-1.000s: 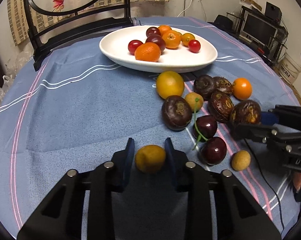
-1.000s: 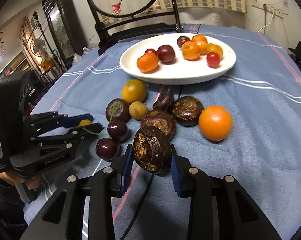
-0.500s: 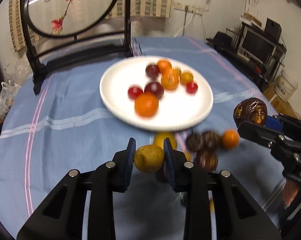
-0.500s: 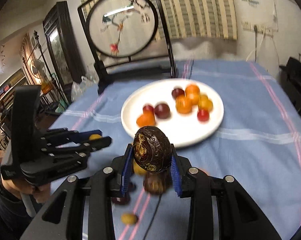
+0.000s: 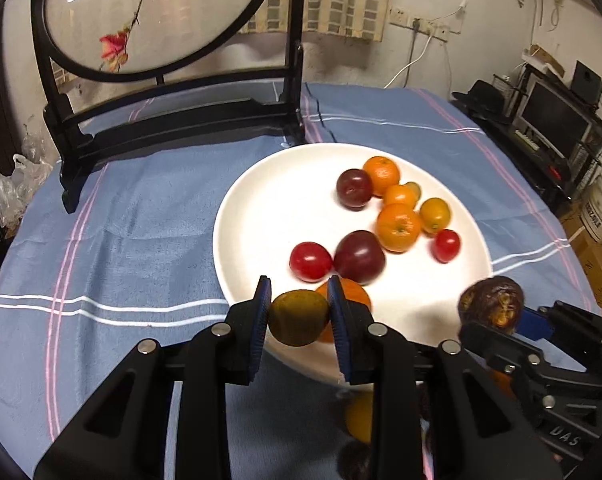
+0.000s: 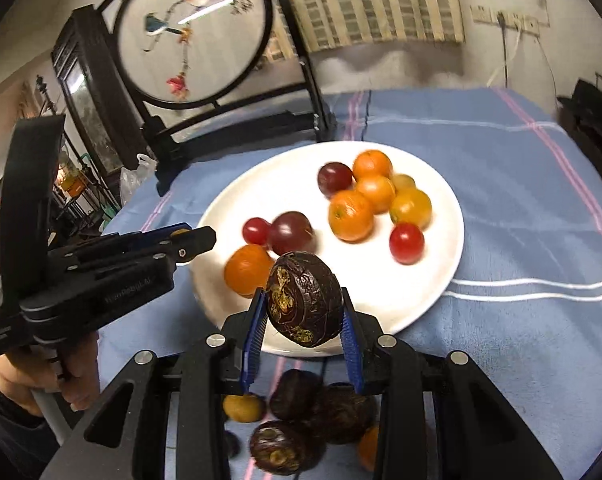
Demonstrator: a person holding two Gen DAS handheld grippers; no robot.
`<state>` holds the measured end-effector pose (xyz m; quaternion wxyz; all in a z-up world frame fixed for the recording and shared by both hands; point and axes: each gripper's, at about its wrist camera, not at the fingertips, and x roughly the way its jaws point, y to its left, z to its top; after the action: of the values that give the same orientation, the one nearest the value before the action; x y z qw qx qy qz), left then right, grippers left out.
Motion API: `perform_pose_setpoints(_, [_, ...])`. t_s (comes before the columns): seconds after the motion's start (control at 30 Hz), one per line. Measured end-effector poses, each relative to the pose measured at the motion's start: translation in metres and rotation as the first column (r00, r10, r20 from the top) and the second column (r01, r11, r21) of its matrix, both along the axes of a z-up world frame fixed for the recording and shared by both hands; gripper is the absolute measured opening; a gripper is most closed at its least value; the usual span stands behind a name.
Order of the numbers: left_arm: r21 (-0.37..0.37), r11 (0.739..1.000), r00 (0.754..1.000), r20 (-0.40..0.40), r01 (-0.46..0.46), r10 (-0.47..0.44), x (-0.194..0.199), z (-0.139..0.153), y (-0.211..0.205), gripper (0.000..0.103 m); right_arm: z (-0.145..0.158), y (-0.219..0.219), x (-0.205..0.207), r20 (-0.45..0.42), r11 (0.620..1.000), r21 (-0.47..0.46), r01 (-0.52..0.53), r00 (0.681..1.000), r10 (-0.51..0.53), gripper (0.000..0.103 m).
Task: Organize fruits
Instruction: 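Carry both fruits over the white plate and open both tools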
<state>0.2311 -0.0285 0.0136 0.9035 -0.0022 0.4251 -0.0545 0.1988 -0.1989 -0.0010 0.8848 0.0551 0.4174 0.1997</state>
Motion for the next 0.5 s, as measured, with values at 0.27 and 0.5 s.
perform_pose_setpoints(0.27, [-0.004, 0.999, 0.999, 0.004, -0.042, 0.042, 0.004, -0.01, -0.004, 0.073, -0.004, -0.015, 0.001, 0.012, 0.995, 0.048, 0.092, 0.996, -0.093, 0.072])
perform_pose_setpoints(0.5, [0.031, 0.997, 0.997, 0.037, -0.07, 0.069, -0.027, -0.001, 0.002, 0.083, -0.001, -0.006, -0.009, 0.029, 0.999, 0.011, 0.05, 0.998, -0.051, 0.072])
